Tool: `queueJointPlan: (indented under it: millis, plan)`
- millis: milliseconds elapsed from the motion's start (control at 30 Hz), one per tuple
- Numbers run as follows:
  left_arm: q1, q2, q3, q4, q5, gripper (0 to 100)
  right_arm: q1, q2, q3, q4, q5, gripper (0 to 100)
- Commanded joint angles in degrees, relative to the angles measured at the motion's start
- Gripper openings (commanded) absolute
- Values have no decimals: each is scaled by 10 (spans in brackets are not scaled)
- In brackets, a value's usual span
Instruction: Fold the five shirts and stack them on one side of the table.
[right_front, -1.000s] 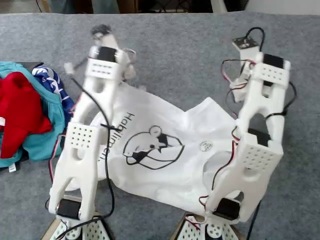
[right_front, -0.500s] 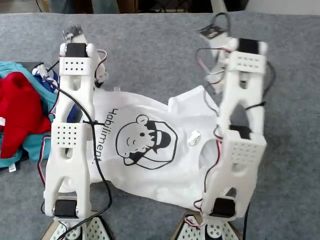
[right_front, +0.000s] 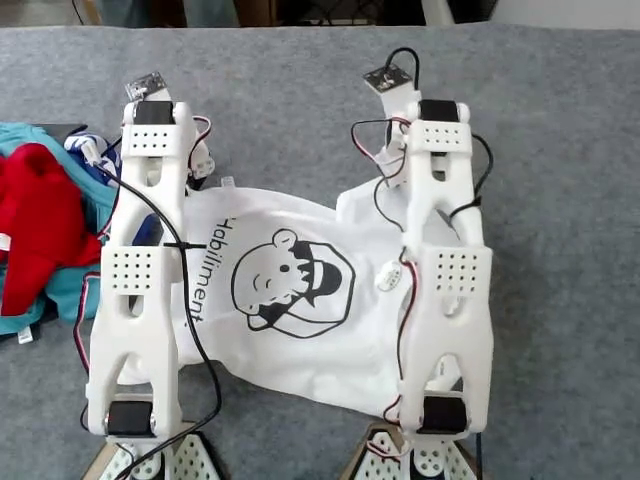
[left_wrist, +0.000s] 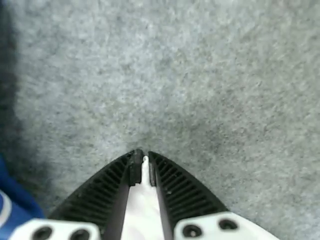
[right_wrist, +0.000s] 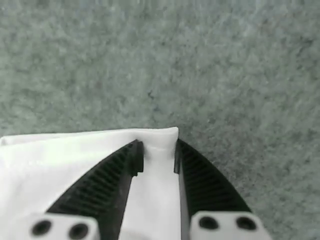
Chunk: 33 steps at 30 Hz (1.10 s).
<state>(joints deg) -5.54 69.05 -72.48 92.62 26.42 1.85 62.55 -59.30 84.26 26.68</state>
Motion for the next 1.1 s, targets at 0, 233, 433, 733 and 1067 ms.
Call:
queueJointPlan:
  millis: [0,233,433,733,1067]
  plan:
    - [-7,5,-19,0,-4,29,0,7,-90,45,23,121]
    - [-7,5,-19,0,0,29,3,14,-236,131,40,121]
    - [-9,6,-19,10,21,29,-2,34,-247,125,66,226]
    - [-8,4,-19,8,24,29,0,68,-245,107,71,211]
    - [-7,4,-19,9,25,29,1,70,-242,105,95,209]
